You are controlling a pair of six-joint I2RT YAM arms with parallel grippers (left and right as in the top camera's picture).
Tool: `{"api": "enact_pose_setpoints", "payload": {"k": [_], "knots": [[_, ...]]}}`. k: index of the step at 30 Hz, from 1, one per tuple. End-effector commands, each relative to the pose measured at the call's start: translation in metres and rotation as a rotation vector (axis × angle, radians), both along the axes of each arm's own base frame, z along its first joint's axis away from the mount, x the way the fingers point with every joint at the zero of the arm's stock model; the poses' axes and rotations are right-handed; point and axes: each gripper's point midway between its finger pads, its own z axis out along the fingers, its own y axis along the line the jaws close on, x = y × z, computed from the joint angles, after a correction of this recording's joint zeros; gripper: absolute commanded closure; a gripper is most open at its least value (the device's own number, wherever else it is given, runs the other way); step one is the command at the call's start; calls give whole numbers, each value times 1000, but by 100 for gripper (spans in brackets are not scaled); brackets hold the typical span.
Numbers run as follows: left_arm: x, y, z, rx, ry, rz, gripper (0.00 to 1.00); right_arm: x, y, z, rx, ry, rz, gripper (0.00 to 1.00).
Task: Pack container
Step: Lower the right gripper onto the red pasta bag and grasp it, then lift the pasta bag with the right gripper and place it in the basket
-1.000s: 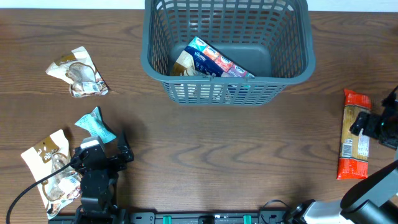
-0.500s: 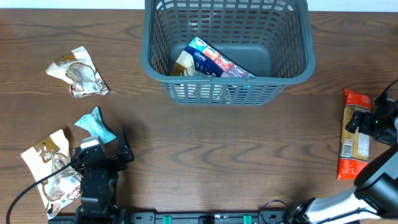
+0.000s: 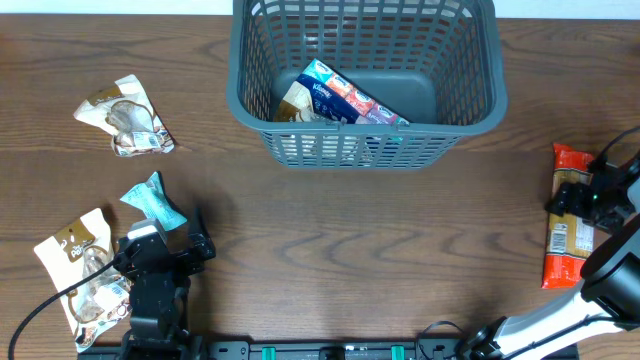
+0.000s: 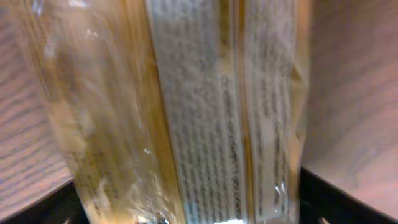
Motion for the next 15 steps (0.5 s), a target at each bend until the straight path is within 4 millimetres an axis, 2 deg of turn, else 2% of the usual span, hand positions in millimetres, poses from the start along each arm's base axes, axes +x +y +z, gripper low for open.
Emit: {"api": "enact_pose_setpoints", "payload": {"k": [1, 4, 6, 8, 11, 13, 15], "knots": [[-1, 1, -3, -14, 6, 11, 1, 8, 23, -20, 132, -39, -17, 57], [-1, 1, -3, -14, 6, 11, 1, 17, 24, -14, 134, -59, -48, 87], [-1, 1, -3, -14, 6, 11, 2, 25, 26, -6, 129, -69, -52, 99], [-1, 1, -3, -14, 6, 11, 1, 35, 28, 8, 116, -87, -41, 99], [-1, 1, -3, -14, 6, 11, 1, 58, 32, 44, 77, -146, -14, 99], [-1, 1, -3, -14, 6, 11, 1, 77, 36, 79, 47, -207, 24, 99], [-1, 1, -3, -14, 6, 11, 1, 98, 42, 126, 8, -294, 71, 99]]}}
